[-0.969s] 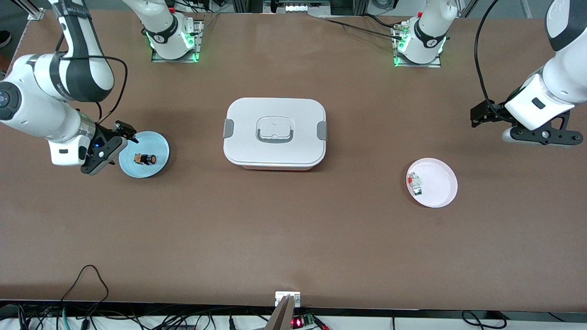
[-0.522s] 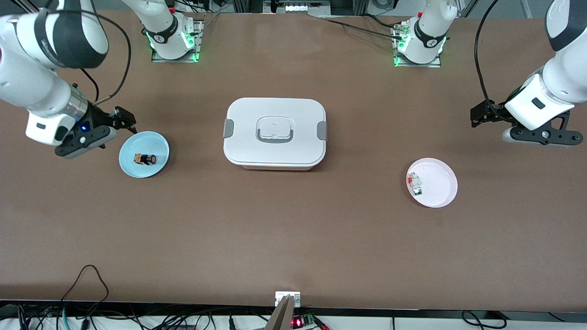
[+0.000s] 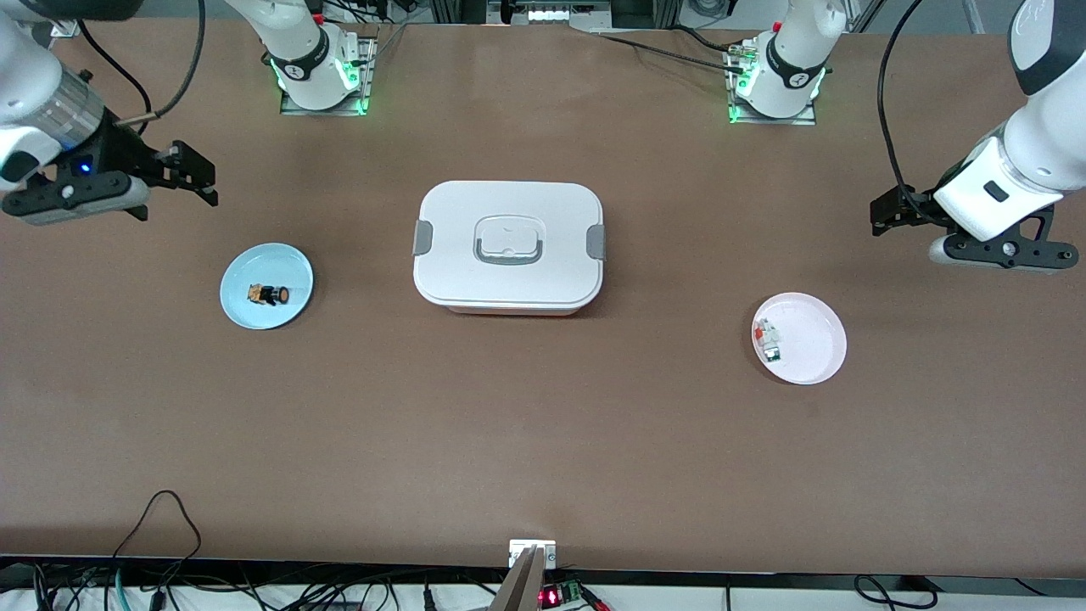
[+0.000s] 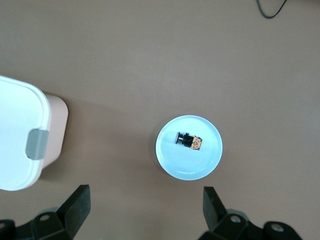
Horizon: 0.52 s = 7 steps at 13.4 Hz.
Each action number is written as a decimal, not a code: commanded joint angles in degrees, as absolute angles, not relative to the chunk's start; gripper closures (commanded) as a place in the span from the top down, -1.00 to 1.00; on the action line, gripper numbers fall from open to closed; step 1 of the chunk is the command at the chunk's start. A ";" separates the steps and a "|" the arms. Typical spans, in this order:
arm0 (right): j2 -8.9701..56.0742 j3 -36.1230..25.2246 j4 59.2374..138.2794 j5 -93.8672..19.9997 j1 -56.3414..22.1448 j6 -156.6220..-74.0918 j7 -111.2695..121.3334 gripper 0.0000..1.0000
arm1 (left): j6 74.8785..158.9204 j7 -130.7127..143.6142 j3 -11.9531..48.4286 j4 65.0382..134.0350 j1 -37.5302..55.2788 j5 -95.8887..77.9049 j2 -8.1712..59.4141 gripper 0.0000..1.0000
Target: Transfer orange switch to right arm and place
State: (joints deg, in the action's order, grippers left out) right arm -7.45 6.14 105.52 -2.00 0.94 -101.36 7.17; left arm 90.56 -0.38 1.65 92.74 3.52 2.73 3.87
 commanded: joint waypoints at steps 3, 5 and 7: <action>-8.17 -0.86 104.06 -1.50 -5.17 -99.76 4.92 1.00 | 90.26 -0.53 1.41 93.43 3.52 1.67 2.90 1.00; -8.35 -1.23 104.06 -1.49 -4.84 -99.67 4.83 1.00 | 90.26 -0.61 1.41 93.43 3.52 1.67 2.90 1.00; -8.44 -0.88 103.36 -1.32 -4.05 -98.71 0.99 1.00 | 90.26 -0.62 1.41 93.43 3.52 1.67 2.90 1.00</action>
State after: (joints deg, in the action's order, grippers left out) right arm -8.21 -0.56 104.94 -2.00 -3.61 -100.93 4.78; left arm 90.56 -0.38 1.65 92.74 3.52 2.72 3.87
